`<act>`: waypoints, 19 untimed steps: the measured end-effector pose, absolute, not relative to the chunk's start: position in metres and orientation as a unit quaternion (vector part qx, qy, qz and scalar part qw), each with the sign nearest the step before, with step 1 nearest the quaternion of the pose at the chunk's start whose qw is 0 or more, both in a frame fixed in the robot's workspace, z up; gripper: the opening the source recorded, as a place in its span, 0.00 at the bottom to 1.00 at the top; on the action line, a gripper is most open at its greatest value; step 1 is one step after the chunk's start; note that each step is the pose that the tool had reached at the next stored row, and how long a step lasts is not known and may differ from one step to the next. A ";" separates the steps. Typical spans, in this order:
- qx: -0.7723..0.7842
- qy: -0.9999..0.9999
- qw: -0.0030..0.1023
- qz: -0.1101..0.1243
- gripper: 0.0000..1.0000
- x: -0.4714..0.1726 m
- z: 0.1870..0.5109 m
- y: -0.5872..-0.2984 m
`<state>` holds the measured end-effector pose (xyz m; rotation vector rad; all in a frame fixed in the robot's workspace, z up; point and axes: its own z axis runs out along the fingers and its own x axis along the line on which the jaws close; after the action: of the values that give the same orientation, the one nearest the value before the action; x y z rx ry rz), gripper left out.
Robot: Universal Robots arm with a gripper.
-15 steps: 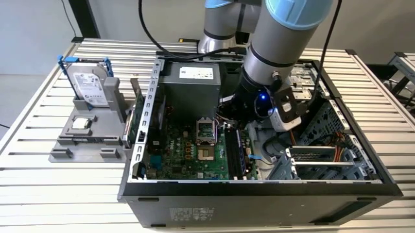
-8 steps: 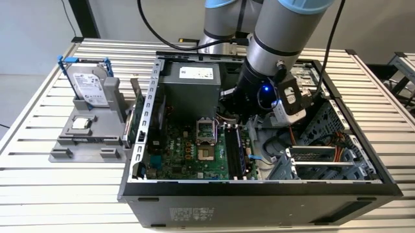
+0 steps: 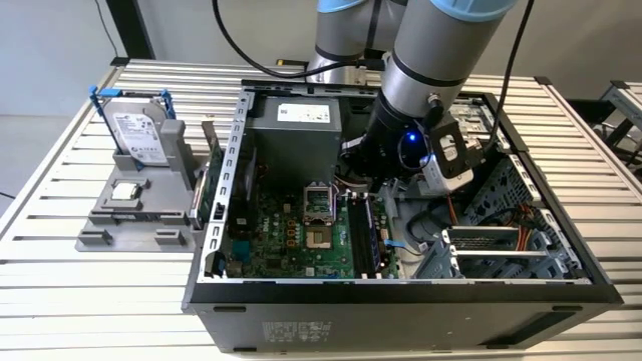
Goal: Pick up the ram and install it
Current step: 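Press down the ram until it locks into place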
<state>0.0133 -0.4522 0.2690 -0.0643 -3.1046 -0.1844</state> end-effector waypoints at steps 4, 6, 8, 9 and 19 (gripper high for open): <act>-0.021 -0.998 0.015 -0.059 0.00 0.013 0.269 -0.452; -0.021 -0.998 0.015 -0.059 0.00 0.013 0.269 -0.452; -0.019 -0.998 0.016 -0.059 0.00 0.014 0.269 -0.452; -0.013 -0.998 0.016 -0.059 0.00 0.014 0.269 -0.452; 0.077 -0.995 0.021 -0.057 0.00 0.014 0.269 -0.452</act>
<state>0.0136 -0.4522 0.2690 0.2396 -3.0844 -0.1782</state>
